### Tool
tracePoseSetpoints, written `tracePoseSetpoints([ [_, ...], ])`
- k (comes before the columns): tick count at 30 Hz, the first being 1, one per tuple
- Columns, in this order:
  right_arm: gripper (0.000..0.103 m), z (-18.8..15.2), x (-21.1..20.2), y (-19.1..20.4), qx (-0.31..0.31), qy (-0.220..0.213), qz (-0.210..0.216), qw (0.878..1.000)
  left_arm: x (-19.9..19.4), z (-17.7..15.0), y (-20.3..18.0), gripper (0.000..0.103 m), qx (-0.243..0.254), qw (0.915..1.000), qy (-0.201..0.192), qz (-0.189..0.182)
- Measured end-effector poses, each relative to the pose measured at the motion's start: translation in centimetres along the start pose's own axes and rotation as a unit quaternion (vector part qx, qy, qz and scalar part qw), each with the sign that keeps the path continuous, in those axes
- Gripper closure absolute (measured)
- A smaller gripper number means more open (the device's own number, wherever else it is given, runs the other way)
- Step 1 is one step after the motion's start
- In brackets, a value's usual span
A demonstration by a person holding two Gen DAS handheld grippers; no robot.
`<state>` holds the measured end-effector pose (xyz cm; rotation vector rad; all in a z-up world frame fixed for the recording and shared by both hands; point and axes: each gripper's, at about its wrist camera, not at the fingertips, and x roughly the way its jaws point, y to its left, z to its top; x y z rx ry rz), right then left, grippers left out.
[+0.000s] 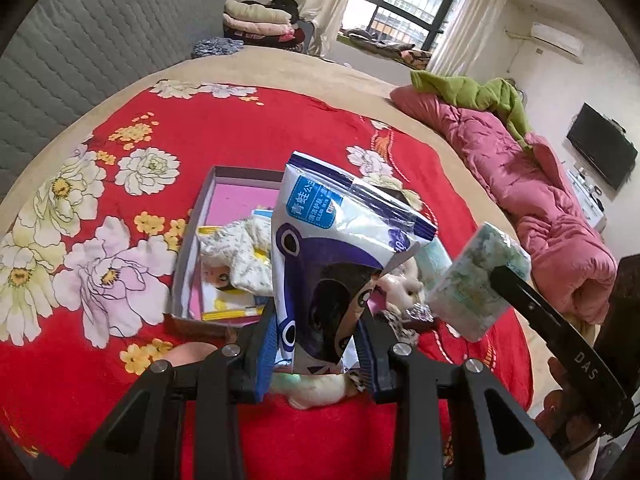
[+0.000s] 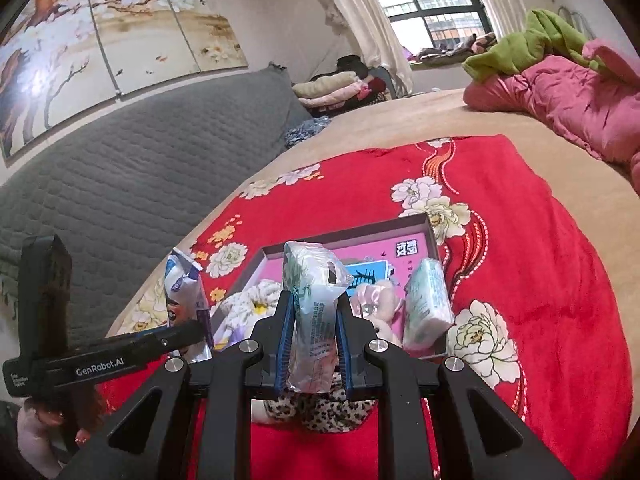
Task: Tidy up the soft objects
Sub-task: 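Carry the blue bag over the pink box with the left tool while the right tool carries the pad pack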
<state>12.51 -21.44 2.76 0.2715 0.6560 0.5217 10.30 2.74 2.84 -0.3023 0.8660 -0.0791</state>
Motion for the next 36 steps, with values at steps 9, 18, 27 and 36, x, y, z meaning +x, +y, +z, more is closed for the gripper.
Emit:
tracePoseSetpoints([
  [9, 0.083, 0.7, 1.2, -0.5, 0.006, -0.009, 0.000, 1.000, 1.0, 1.6, 1.2, 0.068, -0.013, 0.9998, -0.006, 0.011],
  [18, 0.083, 1.6, 1.8, -1.1, 0.008, -0.023, -0.002, 1.000, 2.5, 3.2, 0.9, 0.068, -0.018, 0.9997, -0.009, 0.012],
  [27, 0.083, 1.9, 2.7, -1.4, 0.011, -0.024, 0.000, 1.000, 4.0, 3.9, -0.4, 0.068, -0.016, 0.9998, -0.009, 0.002],
  [36, 0.083, 1.9, 3.0, -2.2, 0.021, -0.028, -0.004, 0.999, 5.4, 4.3, -1.2, 0.068, -0.018, 0.9998, -0.007, -0.001],
])
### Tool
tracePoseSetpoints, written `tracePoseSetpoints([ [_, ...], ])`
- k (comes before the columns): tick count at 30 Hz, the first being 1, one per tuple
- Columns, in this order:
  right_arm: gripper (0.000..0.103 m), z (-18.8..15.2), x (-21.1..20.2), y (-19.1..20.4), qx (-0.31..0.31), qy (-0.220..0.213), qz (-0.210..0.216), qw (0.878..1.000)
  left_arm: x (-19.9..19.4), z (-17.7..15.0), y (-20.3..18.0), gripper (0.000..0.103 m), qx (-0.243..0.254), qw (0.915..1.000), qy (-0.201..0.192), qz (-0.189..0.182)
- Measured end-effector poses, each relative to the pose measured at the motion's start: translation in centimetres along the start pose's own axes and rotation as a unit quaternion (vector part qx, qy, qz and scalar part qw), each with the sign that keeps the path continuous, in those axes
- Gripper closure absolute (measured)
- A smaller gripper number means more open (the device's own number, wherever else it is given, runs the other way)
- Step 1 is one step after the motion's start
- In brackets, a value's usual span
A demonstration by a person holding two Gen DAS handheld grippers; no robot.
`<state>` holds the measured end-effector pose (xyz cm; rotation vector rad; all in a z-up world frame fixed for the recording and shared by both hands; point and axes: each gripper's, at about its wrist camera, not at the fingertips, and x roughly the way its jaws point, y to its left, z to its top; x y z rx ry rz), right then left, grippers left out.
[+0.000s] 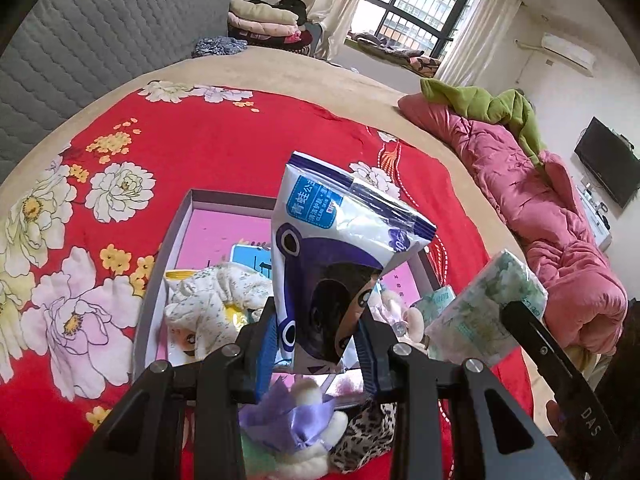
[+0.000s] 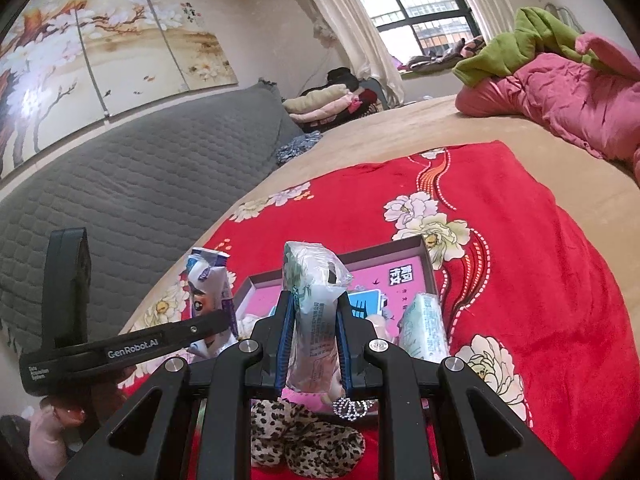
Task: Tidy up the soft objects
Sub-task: 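Carry the blue bag over the pink box with the left tool while the right tool carries the pad pack, then lower the blue bag into the box with the left tool while the right tool lowers the pad pack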
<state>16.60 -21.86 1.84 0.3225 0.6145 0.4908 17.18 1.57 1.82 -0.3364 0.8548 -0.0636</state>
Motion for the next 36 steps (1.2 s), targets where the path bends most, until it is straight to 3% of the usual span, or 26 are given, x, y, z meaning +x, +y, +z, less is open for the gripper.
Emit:
tracePoseSetpoints([
  [36, 0.083, -0.6, 3.0, -0.6, 0.019, 0.016, 0.004, 1.000, 5.4, -1.4, -0.1, 0.068, -0.002, 0.9984, 0.055, 0.013],
])
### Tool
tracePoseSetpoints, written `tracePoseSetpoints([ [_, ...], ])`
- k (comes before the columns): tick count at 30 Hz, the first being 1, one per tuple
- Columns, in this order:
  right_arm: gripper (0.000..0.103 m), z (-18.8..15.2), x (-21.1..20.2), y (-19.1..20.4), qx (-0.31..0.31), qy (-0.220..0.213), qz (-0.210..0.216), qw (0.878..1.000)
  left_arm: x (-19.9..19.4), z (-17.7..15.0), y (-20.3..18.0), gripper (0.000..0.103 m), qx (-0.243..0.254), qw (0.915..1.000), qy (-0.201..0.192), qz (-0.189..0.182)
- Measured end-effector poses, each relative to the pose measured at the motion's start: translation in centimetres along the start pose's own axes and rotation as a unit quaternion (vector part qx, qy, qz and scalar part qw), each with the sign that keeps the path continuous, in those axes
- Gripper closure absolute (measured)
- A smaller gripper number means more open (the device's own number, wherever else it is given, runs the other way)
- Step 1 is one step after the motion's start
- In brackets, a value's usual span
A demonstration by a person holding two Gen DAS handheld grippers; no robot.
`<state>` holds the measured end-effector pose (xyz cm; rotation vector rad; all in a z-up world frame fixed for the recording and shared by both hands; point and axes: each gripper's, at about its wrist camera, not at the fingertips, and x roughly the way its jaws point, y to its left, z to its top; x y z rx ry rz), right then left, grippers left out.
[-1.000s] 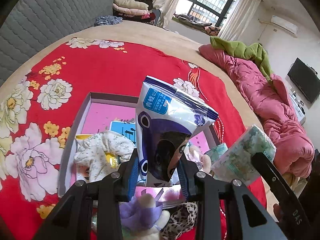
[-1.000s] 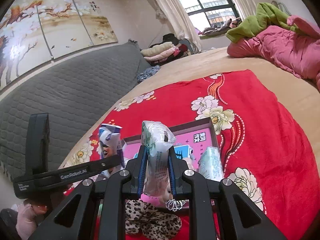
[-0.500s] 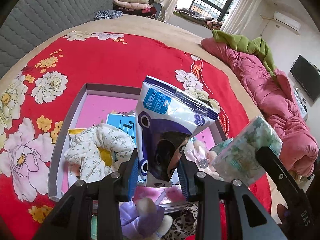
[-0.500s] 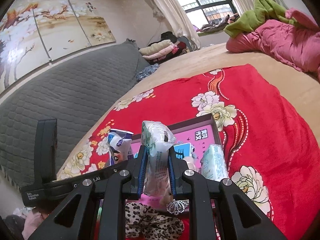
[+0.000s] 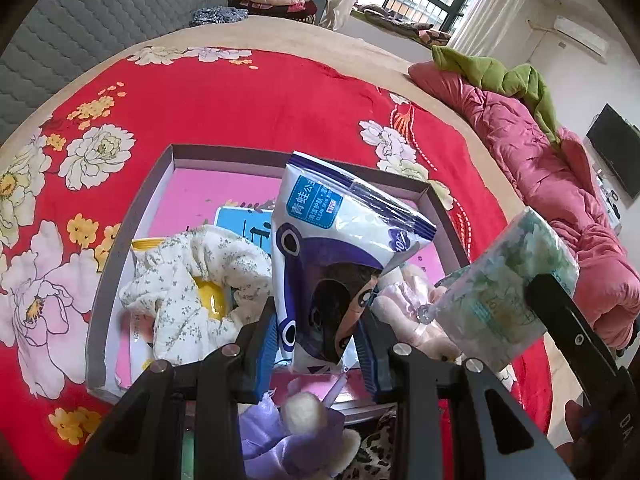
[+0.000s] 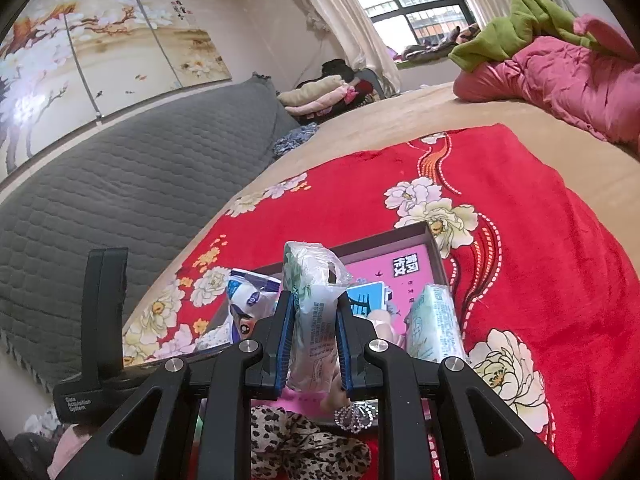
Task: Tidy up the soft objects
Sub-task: 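Lower the blue bag into the box with the left tool while the right tool lowers the pad pack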
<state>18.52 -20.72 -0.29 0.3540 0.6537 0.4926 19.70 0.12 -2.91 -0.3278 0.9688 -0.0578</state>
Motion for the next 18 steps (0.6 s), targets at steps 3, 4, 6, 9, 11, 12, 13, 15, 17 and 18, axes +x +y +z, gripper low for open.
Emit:
tracePoseSetpoints([
  [3, 0.083, -0.1, 0.3, -0.1, 0.004, 0.003, 0.000, 1.000, 0.2, -0.1, 0.2, 0.068, 0.000, 1.0000, 0.005, 0.003],
  [4, 0.083, -0.1, 0.4, -0.1, 0.006, 0.005, 0.001, 1.000, 0.3, -0.2, 0.3, 0.068, -0.001, 1.0000, 0.007, 0.003],
  [6, 0.083, -0.3, 0.7, -0.1, 0.010, 0.007, 0.002, 1.000, 0.4, -0.2, 0.6, 0.068, -0.002, 0.9999, 0.009, 0.006],
  [9, 0.083, -0.4, 1.0, 0.1, 0.009, 0.009, 0.001, 1.000, 0.5, -0.2, 1.1, 0.068, -0.006, 0.9999, 0.011, 0.008],
  [11, 0.083, -0.5, 1.2, 0.2, 0.010, 0.011, -0.002, 1.000, 0.6, -0.3, 1.3, 0.068, -0.008, 0.9998, 0.013, 0.009],
  [12, 0.083, -0.6, 1.3, 0.2, 0.012, 0.012, 0.000, 1.000, 0.6, -0.3, 1.4, 0.068, -0.010, 0.9998, 0.014, 0.009],
  [13, 0.083, -0.6, 1.4, 0.2, 0.013, 0.013, 0.002, 1.000, 0.7, -0.3, 1.5, 0.068, -0.011, 0.9998, 0.015, 0.009],
  [15, 0.083, -0.7, 1.7, 0.3, 0.012, 0.016, 0.002, 1.000, 0.7, -0.3, 1.5, 0.068, -0.011, 0.9998, 0.015, 0.011],
  [17, 0.083, -0.8, 2.0, 0.3, 0.014, 0.018, 0.003, 1.000, 0.8, -0.3, 1.7, 0.068, -0.014, 0.9997, 0.017, 0.011],
  [18, 0.083, -0.8, 2.1, 0.3, 0.016, 0.019, 0.004, 1.000, 0.8, -0.3, 1.8, 0.068, -0.014, 0.9997, 0.017, 0.012],
])
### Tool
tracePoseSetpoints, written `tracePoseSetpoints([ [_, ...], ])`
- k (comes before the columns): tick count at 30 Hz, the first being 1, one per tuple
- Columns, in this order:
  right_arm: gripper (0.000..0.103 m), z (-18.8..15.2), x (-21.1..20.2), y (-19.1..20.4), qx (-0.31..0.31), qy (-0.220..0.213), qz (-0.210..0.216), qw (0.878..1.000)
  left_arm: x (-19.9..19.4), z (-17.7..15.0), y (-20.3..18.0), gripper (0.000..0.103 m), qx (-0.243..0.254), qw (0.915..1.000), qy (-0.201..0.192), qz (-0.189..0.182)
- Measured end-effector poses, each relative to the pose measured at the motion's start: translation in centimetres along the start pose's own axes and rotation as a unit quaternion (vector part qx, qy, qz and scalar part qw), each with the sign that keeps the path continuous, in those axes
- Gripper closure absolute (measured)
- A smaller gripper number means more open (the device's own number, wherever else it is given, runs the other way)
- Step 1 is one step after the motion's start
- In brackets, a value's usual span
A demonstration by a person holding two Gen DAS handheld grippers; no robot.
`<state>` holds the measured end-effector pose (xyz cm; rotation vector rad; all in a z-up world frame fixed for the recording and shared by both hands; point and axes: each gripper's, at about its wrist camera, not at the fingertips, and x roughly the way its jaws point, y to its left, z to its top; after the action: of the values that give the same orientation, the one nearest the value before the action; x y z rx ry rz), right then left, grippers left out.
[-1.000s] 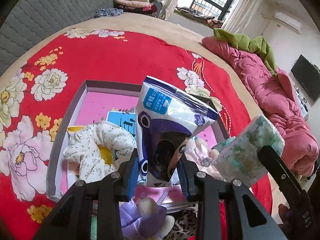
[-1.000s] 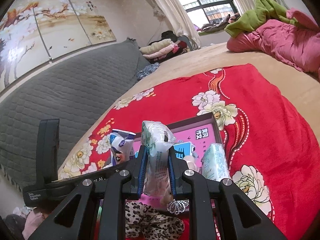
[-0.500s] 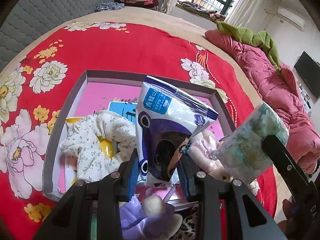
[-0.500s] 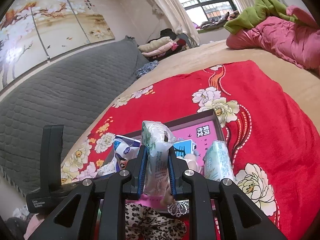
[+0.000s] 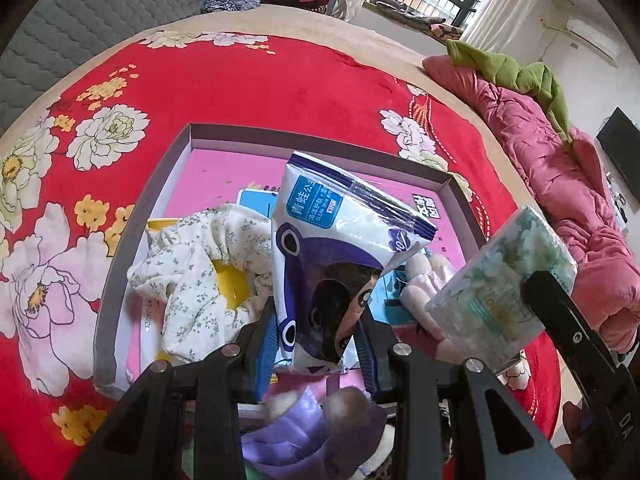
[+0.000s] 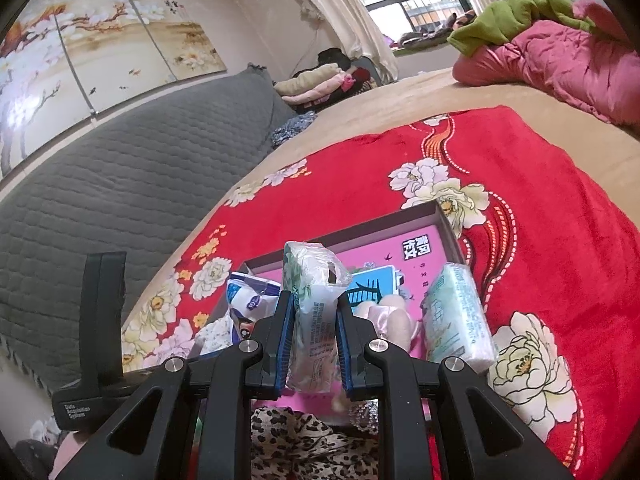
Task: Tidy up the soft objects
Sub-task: 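Lower the blue bag into the box with the left tool while the right tool lowers the pad pack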
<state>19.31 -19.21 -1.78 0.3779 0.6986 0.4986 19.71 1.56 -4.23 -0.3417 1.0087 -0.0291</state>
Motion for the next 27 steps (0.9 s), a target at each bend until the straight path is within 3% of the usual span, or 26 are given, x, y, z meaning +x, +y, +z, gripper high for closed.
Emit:
tracePoseSetpoints([
  [16, 0.083, -1.8, 2.8, -0.1, 0.002, 0.040, -0.006, 0.999, 0.4, 0.0, 0.3, 0.068, 0.000, 1.0000, 0.005, 0.000],
  [27, 0.082, -2.0, 2.6, -0.3, -0.032, 0.045, -0.062, 0.997, 0.6, 0.0, 0.3, 0.067, 0.006, 1.0000, 0.007, 0.001],
])
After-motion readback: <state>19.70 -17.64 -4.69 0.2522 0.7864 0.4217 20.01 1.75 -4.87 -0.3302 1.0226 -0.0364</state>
